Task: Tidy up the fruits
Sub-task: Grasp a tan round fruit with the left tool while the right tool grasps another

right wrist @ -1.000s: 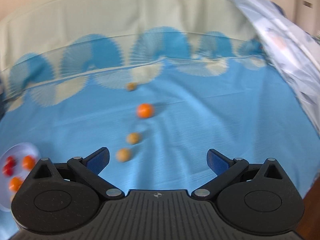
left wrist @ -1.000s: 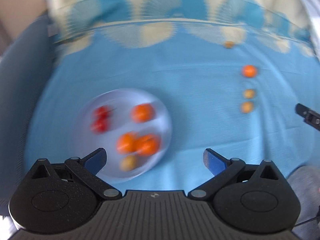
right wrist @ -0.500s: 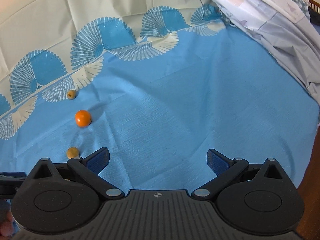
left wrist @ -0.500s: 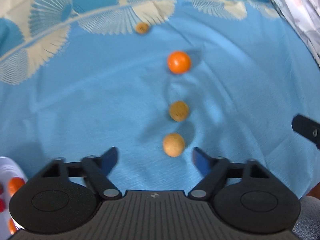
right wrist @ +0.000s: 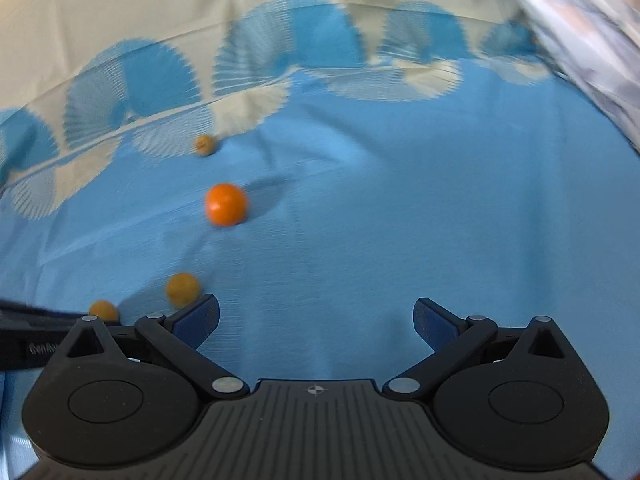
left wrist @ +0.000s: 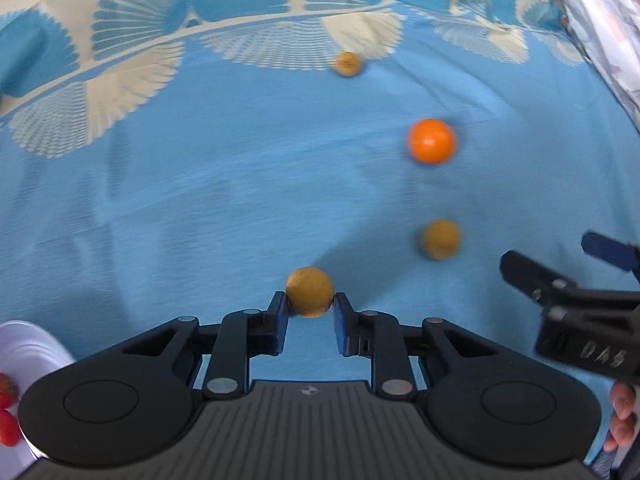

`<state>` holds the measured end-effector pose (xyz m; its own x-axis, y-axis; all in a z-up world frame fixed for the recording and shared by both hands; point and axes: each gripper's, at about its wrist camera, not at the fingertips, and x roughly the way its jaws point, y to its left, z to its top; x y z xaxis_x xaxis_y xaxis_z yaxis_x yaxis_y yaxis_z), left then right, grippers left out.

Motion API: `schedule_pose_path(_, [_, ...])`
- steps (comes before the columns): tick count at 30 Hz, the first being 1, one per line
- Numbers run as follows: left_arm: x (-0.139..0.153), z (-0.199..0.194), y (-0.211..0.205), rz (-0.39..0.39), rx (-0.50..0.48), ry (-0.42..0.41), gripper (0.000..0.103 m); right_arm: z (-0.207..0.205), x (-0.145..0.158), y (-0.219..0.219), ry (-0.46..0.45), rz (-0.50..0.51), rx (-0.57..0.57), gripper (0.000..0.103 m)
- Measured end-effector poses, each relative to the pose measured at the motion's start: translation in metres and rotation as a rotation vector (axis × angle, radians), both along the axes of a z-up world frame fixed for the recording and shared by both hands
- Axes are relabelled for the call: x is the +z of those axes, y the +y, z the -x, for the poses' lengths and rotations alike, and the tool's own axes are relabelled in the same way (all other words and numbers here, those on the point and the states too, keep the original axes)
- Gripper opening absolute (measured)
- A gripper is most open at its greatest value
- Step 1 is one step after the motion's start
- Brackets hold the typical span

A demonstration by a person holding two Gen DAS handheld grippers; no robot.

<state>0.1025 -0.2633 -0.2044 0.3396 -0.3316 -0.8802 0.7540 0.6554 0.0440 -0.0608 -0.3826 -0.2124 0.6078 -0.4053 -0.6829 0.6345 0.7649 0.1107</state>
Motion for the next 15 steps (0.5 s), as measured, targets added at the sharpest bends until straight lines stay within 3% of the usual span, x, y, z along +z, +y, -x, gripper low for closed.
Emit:
schedule_pose_path(8, [-0.001,-0.012,0.005,0.011,-0.027,-0.004,0.031,-0.048,-0.015,0.036,0.042,0.189,0.237,0.100])
schedule_pose_path(11, [-0.002,-0.015,0.002,0.027,-0.017,0.007,0.037,-0.052,-0.022,0.035,0.032,0.189,0.277,0.081])
schedule_pose_path(13, [-0.002,-0.017,0.000,0.039,-0.008,0.016,0.038,-0.049,-0.020,0.034,0.000,0.175,0.305,0.049])
schedule_pose_path(14, [-0.002,-0.017,-0.001,0.043,-0.008,0.017,0.039,-0.048,-0.020,0.036,0.002,0.193,0.303,0.042])
schedule_pose_path(15, [-0.002,-0.017,-0.001,0.045,-0.012,0.015,0.038,-0.047,-0.020,0.038,0.003,0.204,0.302,0.028])
